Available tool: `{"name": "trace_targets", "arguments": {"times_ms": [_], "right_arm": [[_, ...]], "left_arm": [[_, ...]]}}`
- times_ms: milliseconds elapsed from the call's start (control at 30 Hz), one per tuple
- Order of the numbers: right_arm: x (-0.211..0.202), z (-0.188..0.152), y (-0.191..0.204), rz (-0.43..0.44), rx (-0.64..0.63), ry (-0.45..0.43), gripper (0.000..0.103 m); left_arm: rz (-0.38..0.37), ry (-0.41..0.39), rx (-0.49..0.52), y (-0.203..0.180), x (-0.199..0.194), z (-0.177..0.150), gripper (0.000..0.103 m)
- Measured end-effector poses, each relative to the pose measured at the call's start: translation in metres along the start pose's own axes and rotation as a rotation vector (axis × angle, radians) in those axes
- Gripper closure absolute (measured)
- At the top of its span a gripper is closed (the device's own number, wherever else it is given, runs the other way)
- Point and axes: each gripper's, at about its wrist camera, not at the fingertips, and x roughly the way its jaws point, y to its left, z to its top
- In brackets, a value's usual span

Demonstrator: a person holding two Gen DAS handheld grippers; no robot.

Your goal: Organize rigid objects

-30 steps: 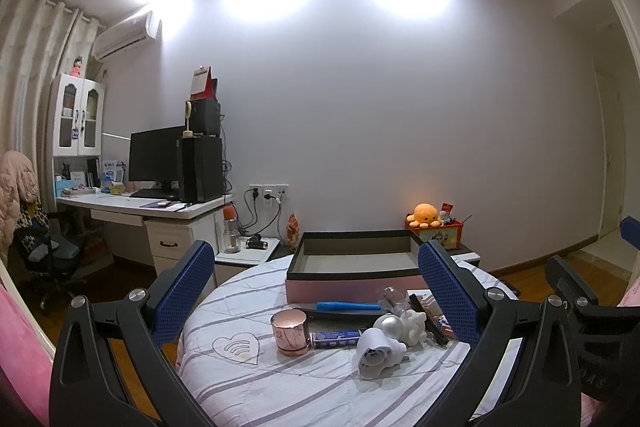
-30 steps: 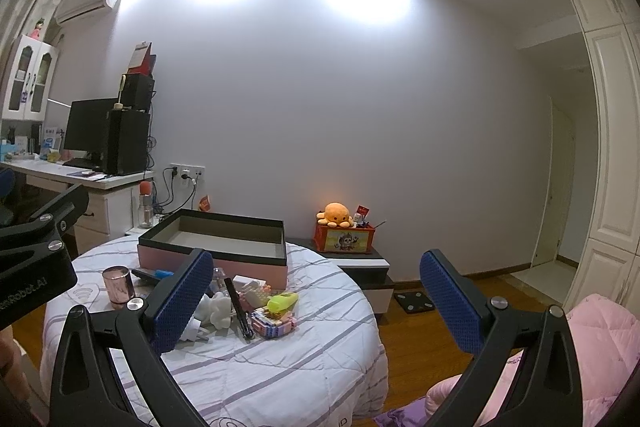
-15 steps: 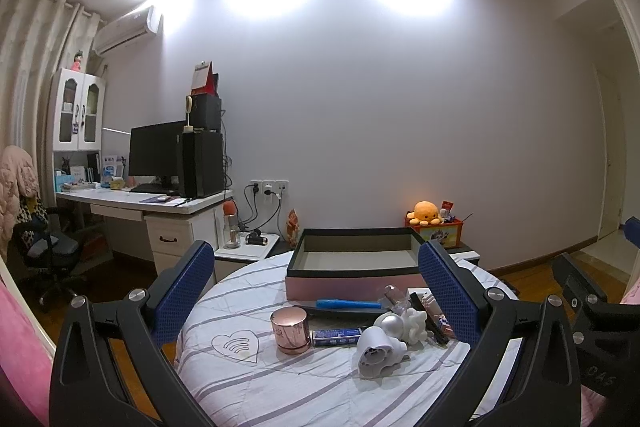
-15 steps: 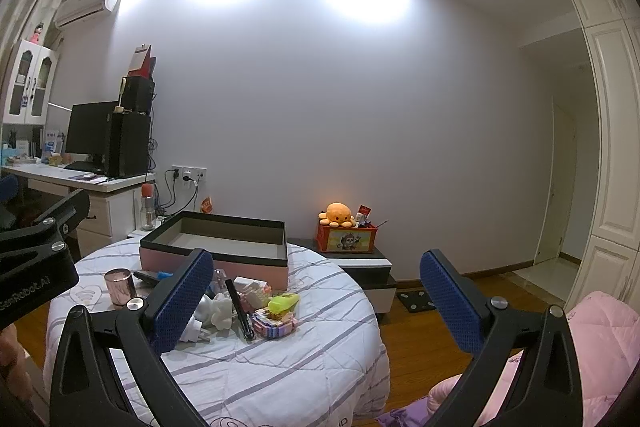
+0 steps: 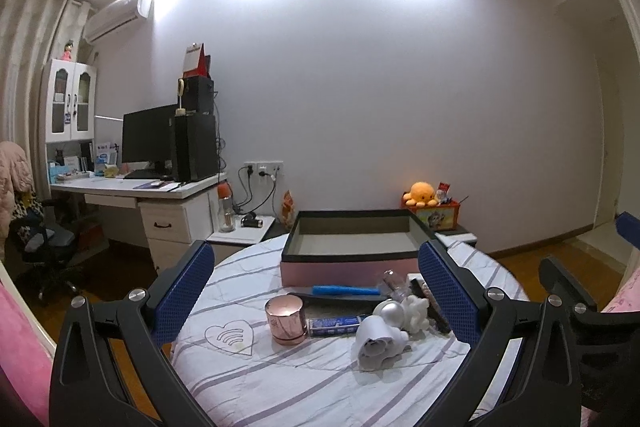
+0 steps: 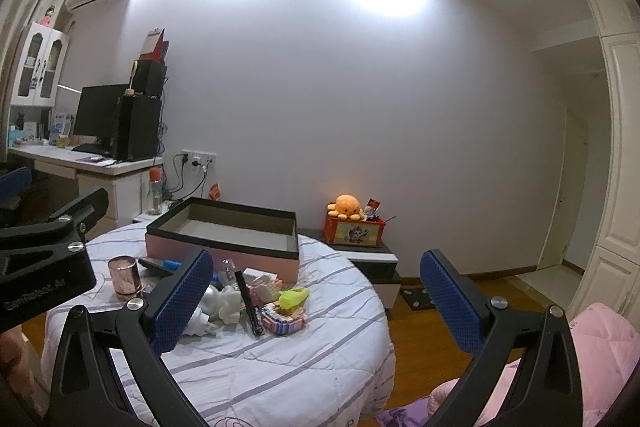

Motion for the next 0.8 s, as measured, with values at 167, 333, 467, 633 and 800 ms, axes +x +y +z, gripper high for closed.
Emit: {"name": "trace_targets", "arguments": {"times_ms": [167, 333, 467, 633, 800], "right_arm": [[0.018, -0.002, 0.003, 0.019, -0.005, 0.061, 0.000], [0.038, -0.008, 0.001, 0.036, 0.021, 0.128, 0.000], [0.057, -0.014, 0.001, 0.031, 0.025, 0.181, 0.000], [0.081, -0.022, -0.002, 0.061, 0.052, 0.269, 0.000], [0.099, -0.031, -0.001, 0.066, 0.059, 0.347, 0.000]], "left_arm": [[-0.012, 0.080, 0.007, -0.001, 0.019, -0.004, 0.000], [0.012, 0.137, 0.041, -0.004, 0.039, -0.010, 0.000], [0.010, 0.210, 0.061, -0.007, 0.059, -0.018, 0.000], [0.021, 0.282, 0.084, -0.011, 0.079, -0.029, 0.000], [0.021, 0.348, 0.112, -0.015, 0.095, -0.040, 0.000]]}}
